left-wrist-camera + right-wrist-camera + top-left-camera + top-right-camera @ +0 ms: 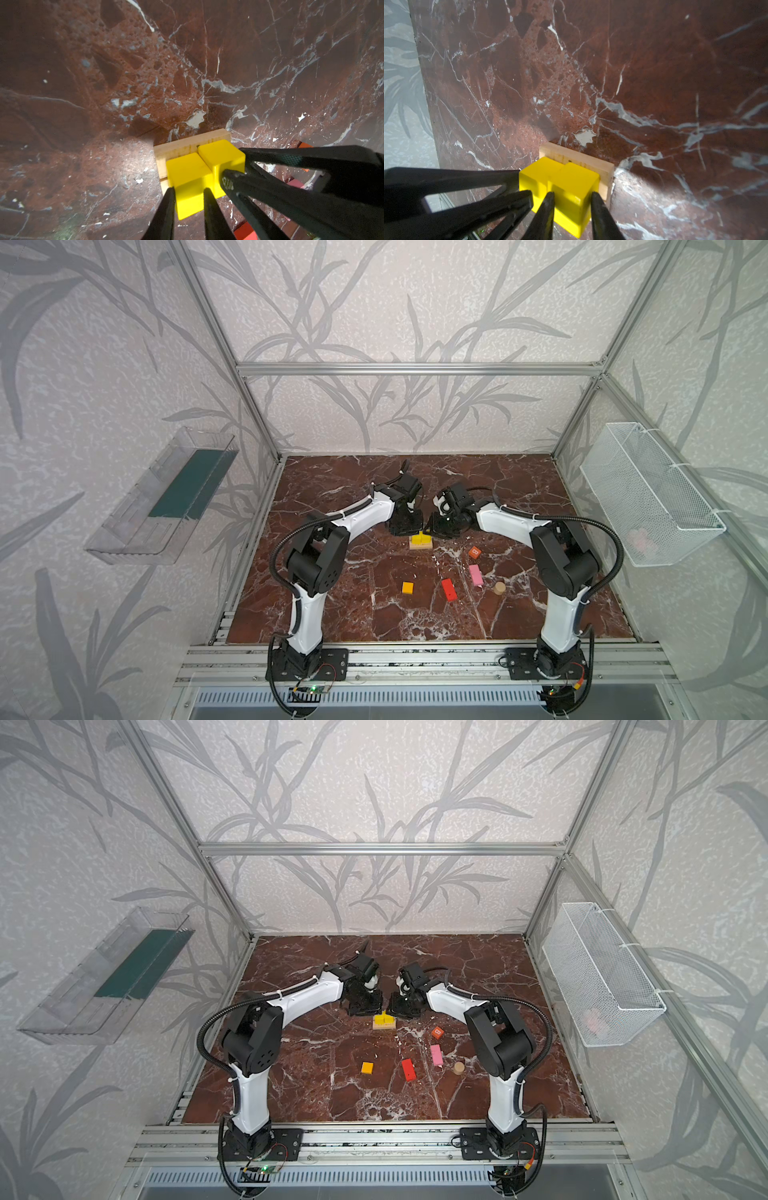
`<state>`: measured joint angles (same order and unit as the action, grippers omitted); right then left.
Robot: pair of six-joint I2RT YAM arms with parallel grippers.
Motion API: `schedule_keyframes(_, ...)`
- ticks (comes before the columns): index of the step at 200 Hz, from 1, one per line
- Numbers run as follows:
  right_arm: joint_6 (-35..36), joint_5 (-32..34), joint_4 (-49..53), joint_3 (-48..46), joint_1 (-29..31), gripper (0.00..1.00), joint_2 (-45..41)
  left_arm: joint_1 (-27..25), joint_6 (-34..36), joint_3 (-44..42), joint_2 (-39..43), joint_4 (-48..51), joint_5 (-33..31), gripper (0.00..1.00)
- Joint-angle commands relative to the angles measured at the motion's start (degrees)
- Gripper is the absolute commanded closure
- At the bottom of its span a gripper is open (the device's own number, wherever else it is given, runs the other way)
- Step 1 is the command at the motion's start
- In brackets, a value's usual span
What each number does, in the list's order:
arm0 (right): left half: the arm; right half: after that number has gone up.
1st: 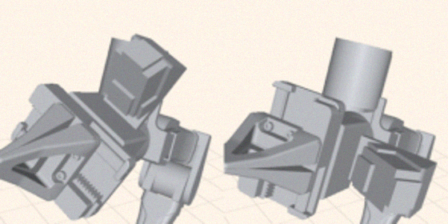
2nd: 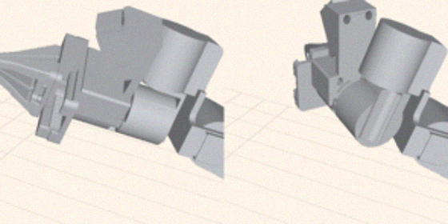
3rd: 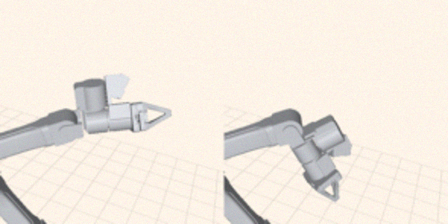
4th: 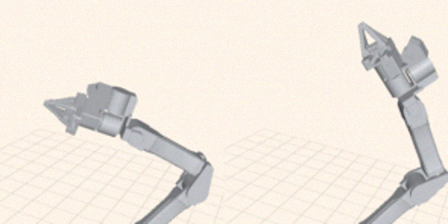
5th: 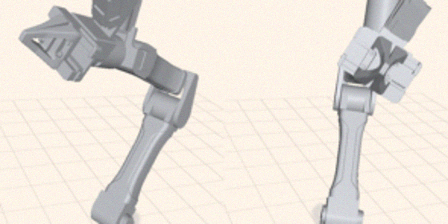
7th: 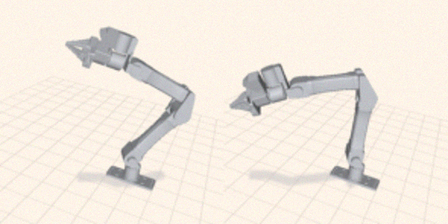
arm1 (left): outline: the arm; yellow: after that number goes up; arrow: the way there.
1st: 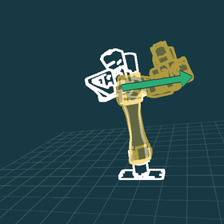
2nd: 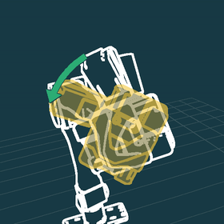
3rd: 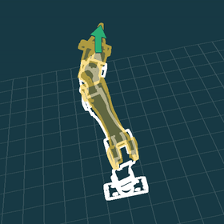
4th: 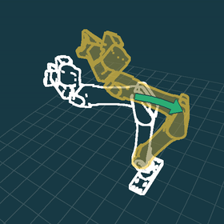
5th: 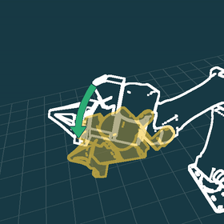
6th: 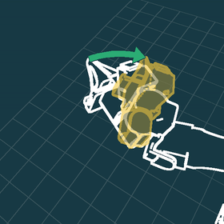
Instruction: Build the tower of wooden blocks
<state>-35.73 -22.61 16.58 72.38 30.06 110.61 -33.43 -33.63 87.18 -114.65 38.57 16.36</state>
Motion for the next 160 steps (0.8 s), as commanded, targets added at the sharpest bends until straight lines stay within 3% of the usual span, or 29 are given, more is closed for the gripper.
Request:
schedule_keyframes(1,-0.21,0.19,1.06,0.43,0.24,0.67,0.23,-0.21,-0.08,1.37,-0.57,1.14,-0.63,0.75)
schedule_keyframes(48,-0.05,0.86,1.86,0.97,0.21,0.66,-0.47,-0.28,-0.30,1.44,-0.17,1.50,-0.45,0.75)
schedule_keyframes(107,-0.22,1.34,1.99,0.66,0.19,0.55,-1.85,-0.23,-0.66,0.69,0.93,1.52,-0.93,0.71)
schedule_keyframes(160,-0.05,2.43,3.33,1.83,0.06,0.51,-4.56,-0.19,-1.03,1.40,1.98,1.57,-1.15,0.69)
